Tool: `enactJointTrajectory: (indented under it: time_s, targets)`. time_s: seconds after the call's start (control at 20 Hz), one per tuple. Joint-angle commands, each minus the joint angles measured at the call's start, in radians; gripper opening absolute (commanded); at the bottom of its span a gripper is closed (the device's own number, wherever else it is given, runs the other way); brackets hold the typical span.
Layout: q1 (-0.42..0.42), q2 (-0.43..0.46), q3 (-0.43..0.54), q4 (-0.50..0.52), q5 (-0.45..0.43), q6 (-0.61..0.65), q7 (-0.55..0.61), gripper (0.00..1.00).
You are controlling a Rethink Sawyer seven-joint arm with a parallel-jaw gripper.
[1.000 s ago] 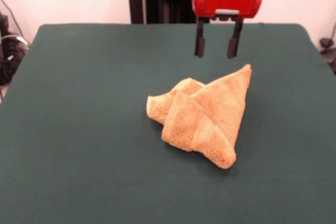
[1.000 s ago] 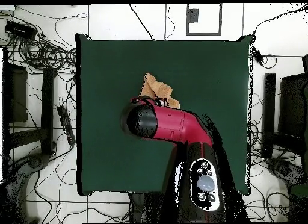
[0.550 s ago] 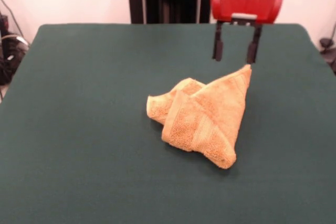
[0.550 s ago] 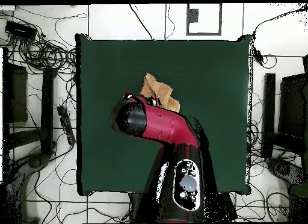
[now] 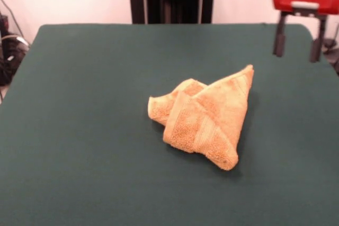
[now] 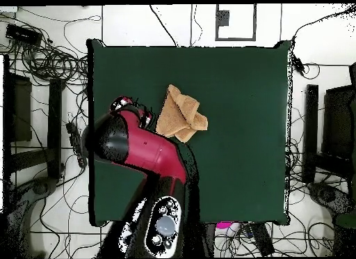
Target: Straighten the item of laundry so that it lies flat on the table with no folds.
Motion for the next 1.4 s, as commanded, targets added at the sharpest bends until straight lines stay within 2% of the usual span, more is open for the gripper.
enactJointTrajectory:
  time_s: [0.05, 0.3, 0.6, 0.95, 1.2, 1.4]
  targets:
    - [0.05, 0.114, 0.029, 0.121, 0.126, -0.154, 0.394, 1.0]
    - [0.106, 0.18, -0.028, 0.099, 0.145, -0.139, 0.42, 1.0]
    - [0.204, 0.248, -0.141, 0.072, 0.176, -0.043, 0.465, 1.0]
    - [0.191, 0.184, -0.139, 0.135, 0.164, -0.034, 0.453, 1.0]
    - [0.173, 0.171, -0.152, 0.138, 0.16, -0.02, 0.44, 1.0]
    - [0.19, 0.183, -0.239, 0.117, 0.142, 0.075, 0.427, 1.0]
